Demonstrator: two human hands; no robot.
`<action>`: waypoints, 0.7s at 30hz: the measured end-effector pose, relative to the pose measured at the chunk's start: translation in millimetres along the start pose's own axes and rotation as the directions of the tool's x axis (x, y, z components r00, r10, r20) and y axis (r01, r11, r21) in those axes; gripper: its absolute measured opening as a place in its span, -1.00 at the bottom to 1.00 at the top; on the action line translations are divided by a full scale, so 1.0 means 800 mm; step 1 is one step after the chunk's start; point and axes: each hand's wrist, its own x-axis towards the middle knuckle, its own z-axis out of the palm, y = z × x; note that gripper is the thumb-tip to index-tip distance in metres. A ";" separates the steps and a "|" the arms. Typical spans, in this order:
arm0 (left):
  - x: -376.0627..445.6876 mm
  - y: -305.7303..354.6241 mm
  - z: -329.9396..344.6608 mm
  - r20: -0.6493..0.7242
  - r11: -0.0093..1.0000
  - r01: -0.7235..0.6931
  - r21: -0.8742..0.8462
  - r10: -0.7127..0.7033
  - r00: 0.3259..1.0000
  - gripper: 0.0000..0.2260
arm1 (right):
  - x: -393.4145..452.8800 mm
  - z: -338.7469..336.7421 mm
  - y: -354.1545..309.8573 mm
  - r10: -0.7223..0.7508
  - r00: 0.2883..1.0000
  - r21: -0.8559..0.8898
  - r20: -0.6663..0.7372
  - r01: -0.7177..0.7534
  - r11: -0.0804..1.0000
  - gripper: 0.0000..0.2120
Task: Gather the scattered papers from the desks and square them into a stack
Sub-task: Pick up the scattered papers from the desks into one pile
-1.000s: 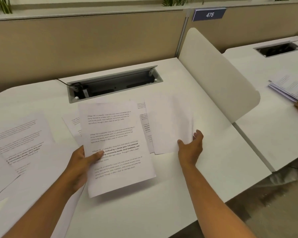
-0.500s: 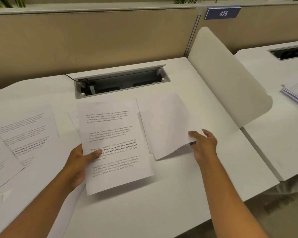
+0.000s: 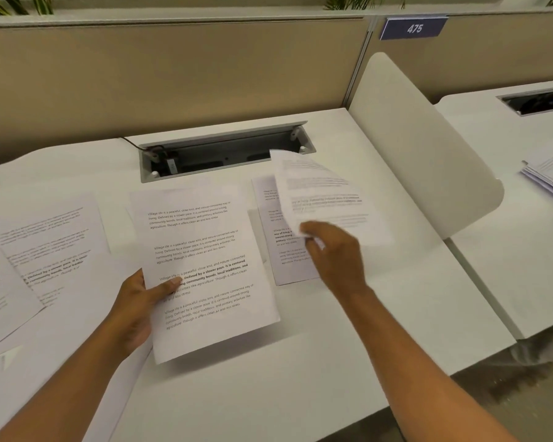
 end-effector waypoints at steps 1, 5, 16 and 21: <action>-0.001 0.000 -0.002 -0.005 1.000 -0.003 -0.004 0.003 1.000 -0.64 | -0.015 0.013 0.004 0.017 0.998 -0.002 0.059 -0.017 1.000 -0.72; -0.005 0.003 -0.012 -0.021 1.000 -0.017 -0.012 0.016 1.000 -0.62 | -0.063 0.045 0.021 0.083 0.973 -0.014 0.216 -0.082 0.997 -0.72; -0.001 0.005 -0.009 -0.014 0.999 -0.041 -0.023 0.041 0.999 -0.65 | -0.010 0.022 0.048 0.477 0.879 0.087 0.028 -0.477 0.874 -0.87; 0.001 0.005 -0.011 -0.013 0.999 -0.048 -0.008 0.048 0.999 -0.57 | 0.040 0.007 0.083 0.815 0.537 -0.323 0.218 -0.748 0.580 -0.07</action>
